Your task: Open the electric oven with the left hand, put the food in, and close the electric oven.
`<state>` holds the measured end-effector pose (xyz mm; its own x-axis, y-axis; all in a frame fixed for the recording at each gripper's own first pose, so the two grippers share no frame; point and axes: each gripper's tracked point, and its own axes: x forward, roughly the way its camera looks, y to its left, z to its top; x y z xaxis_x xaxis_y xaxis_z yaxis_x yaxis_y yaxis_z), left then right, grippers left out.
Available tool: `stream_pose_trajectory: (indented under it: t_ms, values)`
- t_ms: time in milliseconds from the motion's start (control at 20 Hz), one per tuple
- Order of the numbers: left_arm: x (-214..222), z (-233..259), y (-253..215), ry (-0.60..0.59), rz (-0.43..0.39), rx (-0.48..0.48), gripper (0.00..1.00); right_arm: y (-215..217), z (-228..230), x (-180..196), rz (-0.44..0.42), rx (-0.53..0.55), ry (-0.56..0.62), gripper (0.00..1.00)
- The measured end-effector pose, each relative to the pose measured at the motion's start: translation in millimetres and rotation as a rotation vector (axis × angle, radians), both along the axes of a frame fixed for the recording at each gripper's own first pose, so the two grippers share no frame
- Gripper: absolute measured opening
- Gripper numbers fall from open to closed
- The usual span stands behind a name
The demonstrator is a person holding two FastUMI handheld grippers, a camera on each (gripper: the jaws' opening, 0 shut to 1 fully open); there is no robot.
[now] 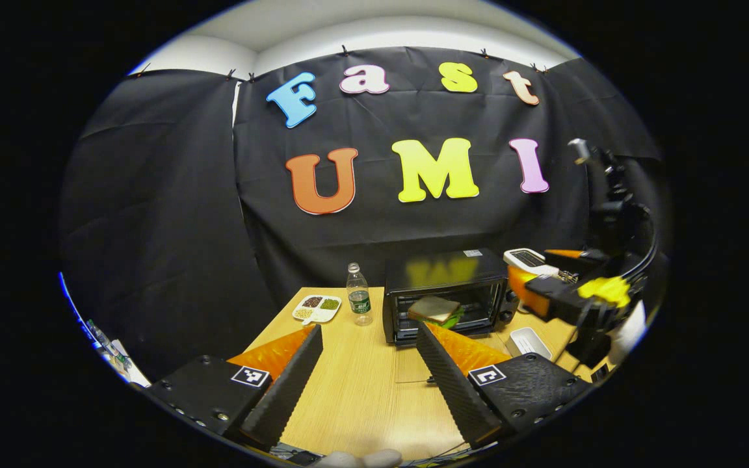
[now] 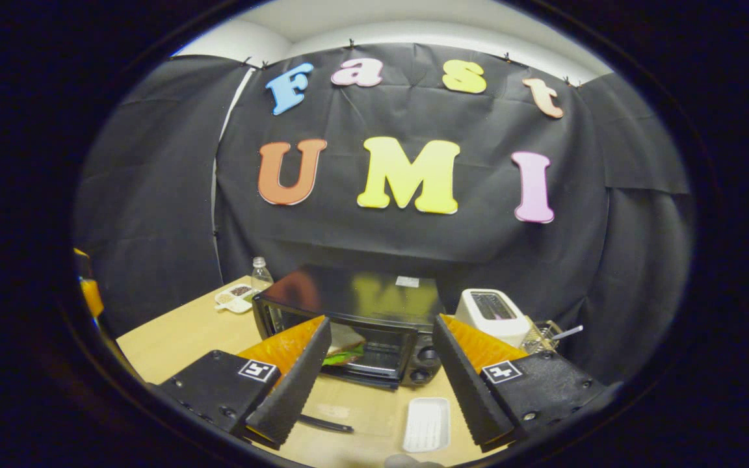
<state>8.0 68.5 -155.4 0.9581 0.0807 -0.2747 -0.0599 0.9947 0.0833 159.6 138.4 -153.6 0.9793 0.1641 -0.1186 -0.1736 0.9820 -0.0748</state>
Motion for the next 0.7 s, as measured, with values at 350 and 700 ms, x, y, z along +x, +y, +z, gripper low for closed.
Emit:
stream_pose_trajectory:
  t_ms: [350,700]
  values:
    - [15,-33,-39,0.015,0.007,-0.028,0.96,-111,48,-52,-0.077,0.071,-0.034,0.95]
    - [27,-109,-95,0.098,-0.032,-0.067,0.96,-175,47,-87,-0.139,0.048,0.007,0.95]
